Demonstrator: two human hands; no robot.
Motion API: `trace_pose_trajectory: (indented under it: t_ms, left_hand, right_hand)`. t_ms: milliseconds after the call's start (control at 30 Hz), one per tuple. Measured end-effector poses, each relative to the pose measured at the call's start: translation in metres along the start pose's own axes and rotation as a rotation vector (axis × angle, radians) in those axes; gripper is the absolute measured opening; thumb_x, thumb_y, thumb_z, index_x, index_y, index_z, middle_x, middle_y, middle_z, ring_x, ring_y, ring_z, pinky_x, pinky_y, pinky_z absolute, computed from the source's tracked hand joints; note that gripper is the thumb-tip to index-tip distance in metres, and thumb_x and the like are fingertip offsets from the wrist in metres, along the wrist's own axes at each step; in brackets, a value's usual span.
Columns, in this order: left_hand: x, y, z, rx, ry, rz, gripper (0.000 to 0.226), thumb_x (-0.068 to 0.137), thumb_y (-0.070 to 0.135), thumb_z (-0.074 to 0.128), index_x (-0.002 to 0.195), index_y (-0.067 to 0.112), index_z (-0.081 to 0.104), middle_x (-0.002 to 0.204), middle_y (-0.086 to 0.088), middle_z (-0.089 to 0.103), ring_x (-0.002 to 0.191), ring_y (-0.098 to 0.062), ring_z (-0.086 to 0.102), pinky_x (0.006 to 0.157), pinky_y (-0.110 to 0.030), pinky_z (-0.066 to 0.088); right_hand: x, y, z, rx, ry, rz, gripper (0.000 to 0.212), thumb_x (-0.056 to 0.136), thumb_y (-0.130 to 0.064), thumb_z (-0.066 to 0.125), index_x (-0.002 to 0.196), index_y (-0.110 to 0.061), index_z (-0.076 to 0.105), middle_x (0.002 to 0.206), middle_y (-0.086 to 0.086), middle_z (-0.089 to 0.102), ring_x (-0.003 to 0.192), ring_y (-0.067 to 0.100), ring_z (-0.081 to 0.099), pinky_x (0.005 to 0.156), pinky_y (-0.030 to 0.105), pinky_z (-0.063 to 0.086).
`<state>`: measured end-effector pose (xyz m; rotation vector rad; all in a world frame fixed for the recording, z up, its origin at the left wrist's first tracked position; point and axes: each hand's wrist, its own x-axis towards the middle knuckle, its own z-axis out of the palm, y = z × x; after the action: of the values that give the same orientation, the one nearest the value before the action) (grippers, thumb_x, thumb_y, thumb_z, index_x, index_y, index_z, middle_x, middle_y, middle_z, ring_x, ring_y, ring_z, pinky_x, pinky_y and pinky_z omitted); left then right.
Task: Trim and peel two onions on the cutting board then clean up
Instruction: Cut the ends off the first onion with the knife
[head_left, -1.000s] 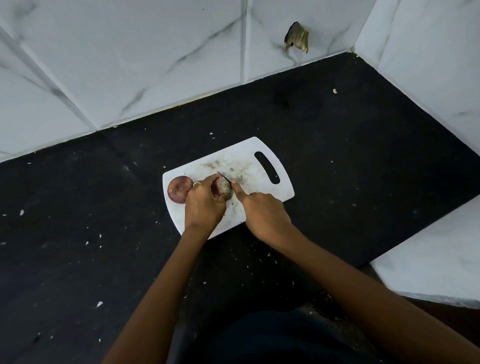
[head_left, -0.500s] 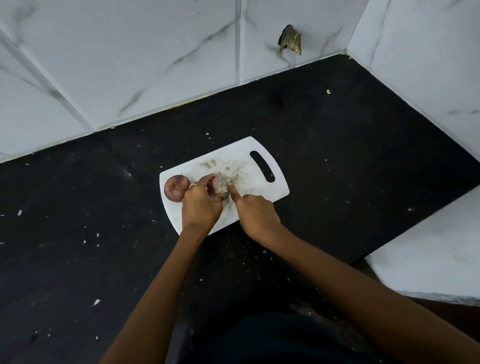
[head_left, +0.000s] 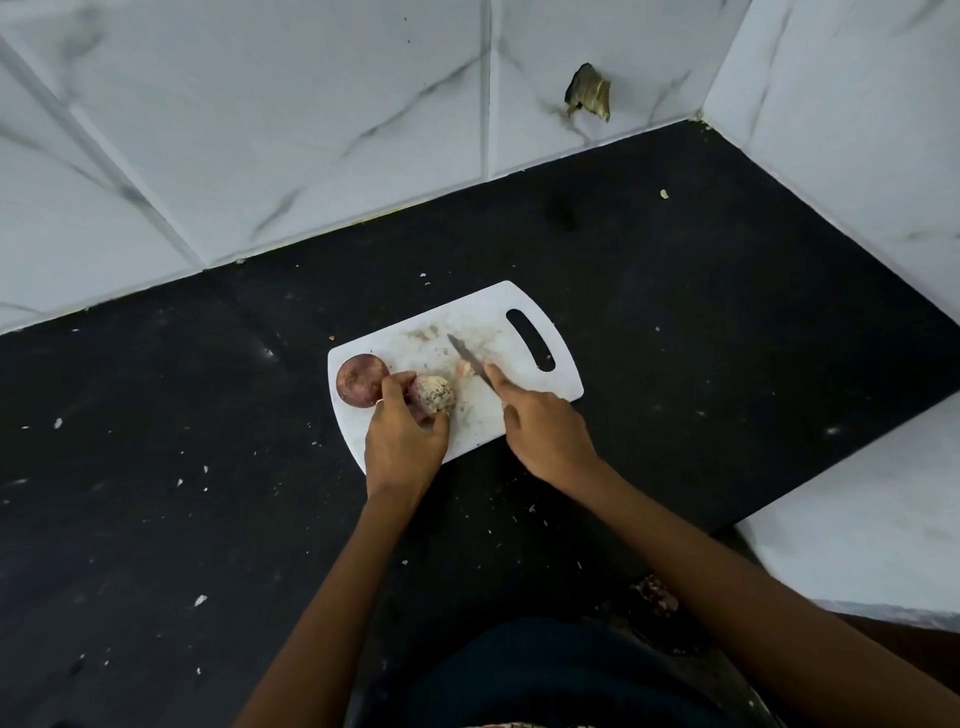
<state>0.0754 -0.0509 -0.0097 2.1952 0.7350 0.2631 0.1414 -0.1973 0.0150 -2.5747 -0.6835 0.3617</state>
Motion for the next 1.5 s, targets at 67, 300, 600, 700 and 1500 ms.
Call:
trace_pose_trajectory:
  t_ms: [67, 300, 600, 700, 1500]
  left_hand:
    - [-0.001, 0.000, 0.001, -0.021, 0.003, -0.006, 0.056, 0.082, 0.027, 0.074, 0.128, 0.018, 0.043, 0.115, -0.005, 0.061, 0.100, -0.022, 0.065, 0.084, -0.043, 0.056]
    - [0.007, 0.000, 0.002, -0.002, 0.006, -0.025, 0.061, 0.078, 0.038, 0.076, 0.127, 0.016, 0.046, 0.118, -0.005, 0.060, 0.109, -0.024, 0.059, 0.089, -0.045, 0.053]
    - [0.014, 0.020, 0.011, 0.123, 0.088, 0.128, 0.044, 0.091, 0.032, 0.064, 0.131, 0.016, 0.059, 0.138, -0.005, 0.055, 0.127, -0.026, 0.042, 0.104, -0.038, 0.029]
    - [0.021, 0.032, 0.011, 0.082, 0.095, 0.062, 0.031, 0.097, 0.036, 0.053, 0.124, 0.024, 0.063, 0.129, 0.003, 0.062, 0.123, -0.018, 0.042, 0.101, -0.037, 0.019]
    - [0.018, 0.011, -0.005, 0.052, 0.096, 0.031, 0.024, 0.092, 0.021, 0.062, 0.114, 0.018, 0.069, 0.113, -0.001, 0.064, 0.108, -0.020, 0.057, 0.077, -0.044, 0.054]
  right_hand:
    - [0.005, 0.001, -0.002, 0.033, 0.080, 0.027, 0.056, 0.099, -0.018, 0.038, 0.150, -0.035, 0.020, 0.062, -0.001, 0.046, 0.068, 0.023, 0.055, 0.063, 0.036, 0.043]
    - [0.019, 0.009, -0.002, 0.124, 0.169, 0.155, 0.021, 0.094, -0.023, 0.047, 0.106, -0.018, 0.063, 0.060, -0.005, 0.052, 0.063, 0.022, 0.054, 0.062, 0.032, 0.043]
    - [0.016, 0.016, 0.007, 0.315, 0.122, 0.054, 0.013, 0.095, -0.026, 0.051, 0.096, -0.019, 0.062, 0.058, 0.003, 0.056, 0.047, 0.013, 0.045, 0.047, 0.030, 0.035]
    - [0.014, 0.014, 0.010, 0.419, 0.114, 0.027, 0.013, 0.095, -0.024, 0.051, 0.096, -0.017, 0.063, 0.061, 0.009, 0.058, 0.051, 0.022, 0.050, 0.050, 0.039, 0.043]
    - [0.016, 0.008, 0.009, 0.605, 0.138, 0.094, 0.032, 0.091, -0.015, 0.058, 0.066, -0.016, 0.038, 0.056, -0.004, 0.041, 0.053, 0.027, 0.044, 0.050, 0.041, 0.040]
